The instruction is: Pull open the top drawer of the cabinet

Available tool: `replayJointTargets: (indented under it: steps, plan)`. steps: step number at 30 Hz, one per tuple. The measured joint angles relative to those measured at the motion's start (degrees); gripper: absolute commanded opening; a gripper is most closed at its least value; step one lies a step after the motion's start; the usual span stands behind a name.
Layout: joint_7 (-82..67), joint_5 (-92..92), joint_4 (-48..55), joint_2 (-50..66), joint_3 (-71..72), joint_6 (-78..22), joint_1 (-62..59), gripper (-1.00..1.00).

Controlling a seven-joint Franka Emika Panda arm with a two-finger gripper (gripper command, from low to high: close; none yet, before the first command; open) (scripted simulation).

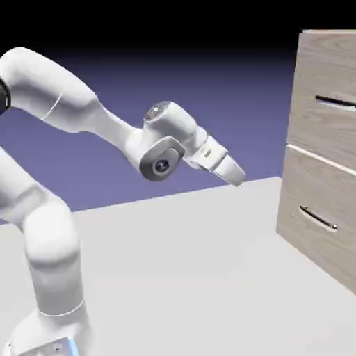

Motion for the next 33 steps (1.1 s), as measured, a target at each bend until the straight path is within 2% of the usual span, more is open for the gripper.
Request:
replayJointTargets:
  steps: [33]
  plan:
    - [20.3, 82.2, 32.5, 67.9, -61.8, -21.1, 33.3, 0.0]
